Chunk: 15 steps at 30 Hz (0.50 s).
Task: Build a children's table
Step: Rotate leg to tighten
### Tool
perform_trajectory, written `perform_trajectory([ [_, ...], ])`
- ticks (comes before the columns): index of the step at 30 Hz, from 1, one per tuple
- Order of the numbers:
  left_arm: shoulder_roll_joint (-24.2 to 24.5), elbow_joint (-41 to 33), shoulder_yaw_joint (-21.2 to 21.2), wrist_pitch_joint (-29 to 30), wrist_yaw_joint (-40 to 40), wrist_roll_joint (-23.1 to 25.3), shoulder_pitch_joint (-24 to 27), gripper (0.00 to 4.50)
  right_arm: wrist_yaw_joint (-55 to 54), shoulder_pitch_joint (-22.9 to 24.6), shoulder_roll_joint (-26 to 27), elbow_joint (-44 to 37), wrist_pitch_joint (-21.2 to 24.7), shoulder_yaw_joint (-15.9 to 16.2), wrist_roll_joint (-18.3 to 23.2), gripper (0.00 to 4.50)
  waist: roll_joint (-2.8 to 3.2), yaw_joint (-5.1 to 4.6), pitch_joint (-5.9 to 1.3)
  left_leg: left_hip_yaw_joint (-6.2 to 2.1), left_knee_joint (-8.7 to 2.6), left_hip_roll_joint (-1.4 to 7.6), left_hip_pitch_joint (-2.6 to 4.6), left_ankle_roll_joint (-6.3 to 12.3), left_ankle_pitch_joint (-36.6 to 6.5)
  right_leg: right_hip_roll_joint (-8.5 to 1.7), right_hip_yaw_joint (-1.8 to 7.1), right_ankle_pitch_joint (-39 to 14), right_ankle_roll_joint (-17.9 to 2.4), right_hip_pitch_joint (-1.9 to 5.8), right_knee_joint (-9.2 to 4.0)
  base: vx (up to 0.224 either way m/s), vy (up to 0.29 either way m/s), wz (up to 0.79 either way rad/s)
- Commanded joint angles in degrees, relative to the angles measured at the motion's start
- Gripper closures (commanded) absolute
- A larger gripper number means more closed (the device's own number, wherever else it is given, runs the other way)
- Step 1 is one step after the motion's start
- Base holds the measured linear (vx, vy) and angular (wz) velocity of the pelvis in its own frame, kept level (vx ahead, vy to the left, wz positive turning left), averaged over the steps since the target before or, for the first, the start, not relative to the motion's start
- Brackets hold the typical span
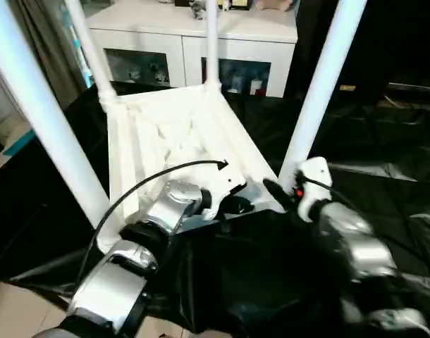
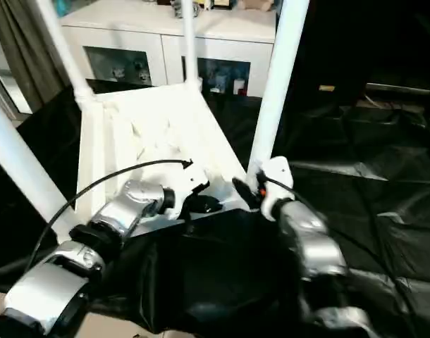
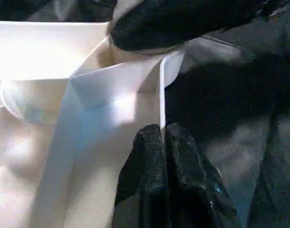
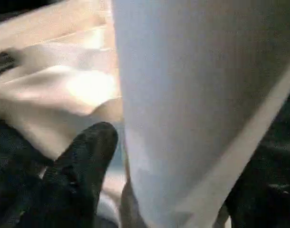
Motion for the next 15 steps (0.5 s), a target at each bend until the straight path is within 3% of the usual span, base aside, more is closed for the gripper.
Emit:
perform_trajectory([
  [1,-0.1,-3.2,-0.9,-2.2,-4.0,-1.7,0.1,4.50,7.8,1.5,-0.2,-1.7,2.1,5.7,2.1,1.27,-0.73,0.39,-3.03,-1.49,-4.79,3.21,0.62,2.90,-19.2,-2.50,2.39,-13.5,-12.3,1.51,-3.71,0.000,0.000,0.00],
  [2,-0.1,-3.2,-0.9,-2.2,-4.0,-1.7,0.1,4.50,7.8,1.5,-0.2,-1.7,2.1,5.7,2.1,1.27,-0.75,0.43,-3.13,-1.39,-4.54,3.19,0.51,3.26,-18.3,-2.47,2.43,-12.5,-12.8,1.56,-3.41,0.055,-0.021,0.03],
  [3,1.9,-5.6,-1.6,-2.4,-9.9,-2.9,1.2,4.50,11.8,1.9,-3.1,-3.4,3.0,5.6,3.2,1.27,-0.71,0.75,-3.26,-1.28,-4.35,3.23,0.51,3.96,-15.9,-2.57,2.44,-10.2,-13.7,1.64,-3.13,0.055,-0.021,0.03],
  [4,2.6,-6.3,-1.7,-2.2,-11.7,-3.2,1.5,4.50,13.0,2.0,-3.9,-3.9,3.4,5.5,3.5,1.27,-0.79,0.94,-3.41,-1.16,-4.00,3.19,0.02,5.15,-13.0,-2.33,2.38,-6.8,-14.5,1.95,-2.47,0.063,-0.022,0.00],
  [5,3.4,-7.1,-2.1,-2.0,-13.9,-3.5,1.8,4.50,14.8,2.1,-5.1,-4.5,3.7,5.6,3.9,1.27,-0.68,1.38,-3.89,-1.04,-3.48,3.28,0.26,6.17,-9.5,-2.28,2.32,-2.0,-15.7,1.93,-1.70,0.061,-0.026,0.00],
  [6,4.5,-8.0,-2.6,-1.5,-16.6,-3.7,2.2,4.50,16.6,2.2,-6.4,-5.0,3.8,5.6,4.1,1.27,-0.68,1.57,-4.07,-0.79,-2.94,3.14,0.20,7.67,-6.2,-2.10,2.30,3.1,-17.2,1.62,-1.06,0.061,-0.026,0.00],
  [8,5.6,-8.7,-3.1,-1.3,-19.1,-3.9,2.5,4.50,18.7,2.4,-7.7,-5.4,4.0,5.6,4.4,1.27,-0.77,2.05,-4.46,-0.79,-2.41,3.03,0.00,9.16,-3.3,-2.17,2.28,7.5,-18.1,1.85,-0.34,0.000,0.000,0.00],
  [10,6.4,-8.9,-3.1,-1.3,-20.8,-4.0,2.7,4.50,20.8,2.4,-9.1,-5.8,4.4,5.6,4.7,1.27,-0.68,2.87,-4.71,-0.72,-1.48,2.89,-0.33,12.20,2.0,-2.02,2.17,13.8,-19.0,1.30,0.61,0.000,0.000,0.00],
  [11,6.8,-9.0,-3.1,-1.2,-21.6,-4.1,2.7,4.50,22.0,2.5,-9.8,-6.0,4.9,5.7,5.0,1.27,-0.82,2.97,-4.57,-0.70,-1.39,2.84,-0.55,12.46,2.0,-2.03,2.19,13.7,-19.0,1.26,0.66,0.000,0.000,0.00],
  [12,7.5,-9.6,-3.1,-1.0,-23.0,-4.4,2.9,4.50,23.9,2.6,-11.1,-6.4,5.3,6.1,5.3,1.27,-0.56,3.21,-4.32,-0.78,-1.47,3.16,-0.56,12.29,0.1,-2.13,2.08,10.5,-19.0,1.02,0.49,0.000,0.000,0.00],
  [15,8.0,-10.2,-2.9,-0.7,-23.8,-4.7,3.1,4.50,25.6,2.5,-12.2,-6.6,5.6,6.6,5.4,1.53,-0.46,3.40,-3.76,-0.68,-2.31,3.56,-0.21,8.48,-7.8,-2.14,2.10,-1.4,-17.4,0.94,-0.61,0.000,0.000,0.00],
])
